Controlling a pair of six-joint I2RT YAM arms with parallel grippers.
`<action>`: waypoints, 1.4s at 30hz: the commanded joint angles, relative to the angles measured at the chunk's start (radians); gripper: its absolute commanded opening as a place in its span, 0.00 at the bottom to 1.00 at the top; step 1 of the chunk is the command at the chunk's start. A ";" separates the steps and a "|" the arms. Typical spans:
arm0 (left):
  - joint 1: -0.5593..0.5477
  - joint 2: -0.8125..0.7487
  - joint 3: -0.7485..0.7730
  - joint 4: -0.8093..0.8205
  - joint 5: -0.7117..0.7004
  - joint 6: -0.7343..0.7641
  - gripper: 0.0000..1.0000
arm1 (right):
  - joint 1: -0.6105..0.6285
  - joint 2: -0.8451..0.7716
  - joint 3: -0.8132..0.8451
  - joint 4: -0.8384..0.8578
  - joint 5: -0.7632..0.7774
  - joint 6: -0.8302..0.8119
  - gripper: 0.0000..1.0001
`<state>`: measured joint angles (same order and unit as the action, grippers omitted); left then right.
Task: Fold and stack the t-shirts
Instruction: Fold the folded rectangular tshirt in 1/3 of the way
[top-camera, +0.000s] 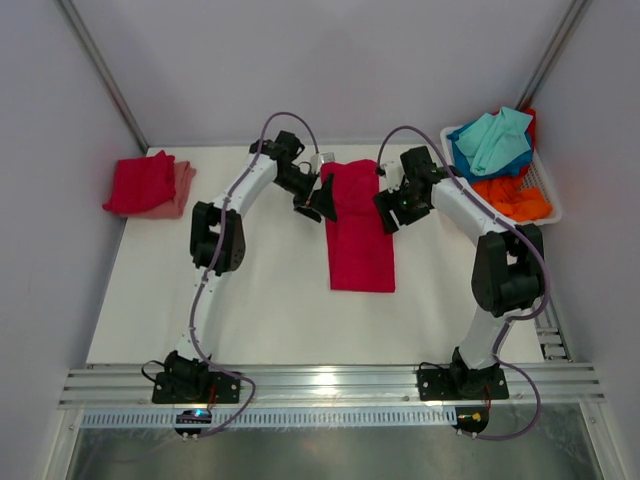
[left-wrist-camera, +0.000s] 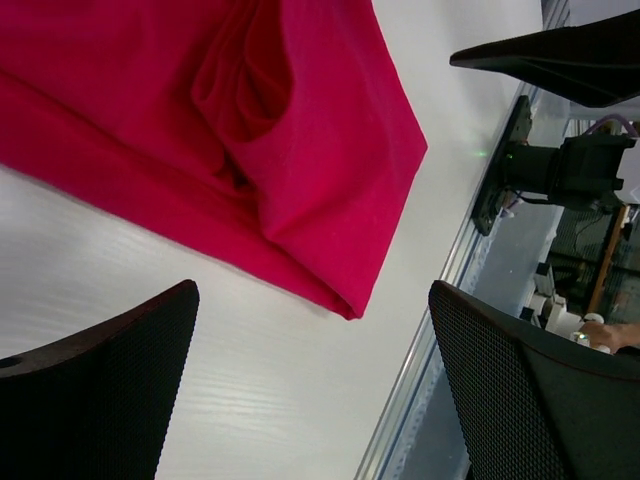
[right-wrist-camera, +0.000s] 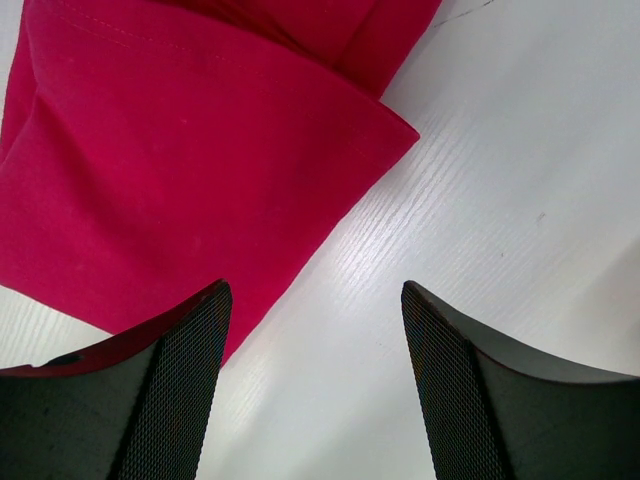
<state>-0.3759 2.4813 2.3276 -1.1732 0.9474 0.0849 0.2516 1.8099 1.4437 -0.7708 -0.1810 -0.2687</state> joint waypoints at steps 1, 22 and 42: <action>-0.023 0.037 0.072 -0.014 -0.025 0.053 0.99 | 0.003 -0.047 0.000 0.024 -0.026 -0.017 0.73; -0.084 0.077 0.041 0.181 -0.121 0.017 0.99 | 0.005 0.042 0.035 0.030 -0.064 0.000 0.73; -0.124 0.110 0.032 0.238 -0.122 -0.013 0.68 | 0.005 0.103 0.070 0.028 -0.091 0.006 0.73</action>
<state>-0.5003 2.5900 2.3573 -0.9436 0.8070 0.0631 0.2523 1.9091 1.4742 -0.7582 -0.2512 -0.2737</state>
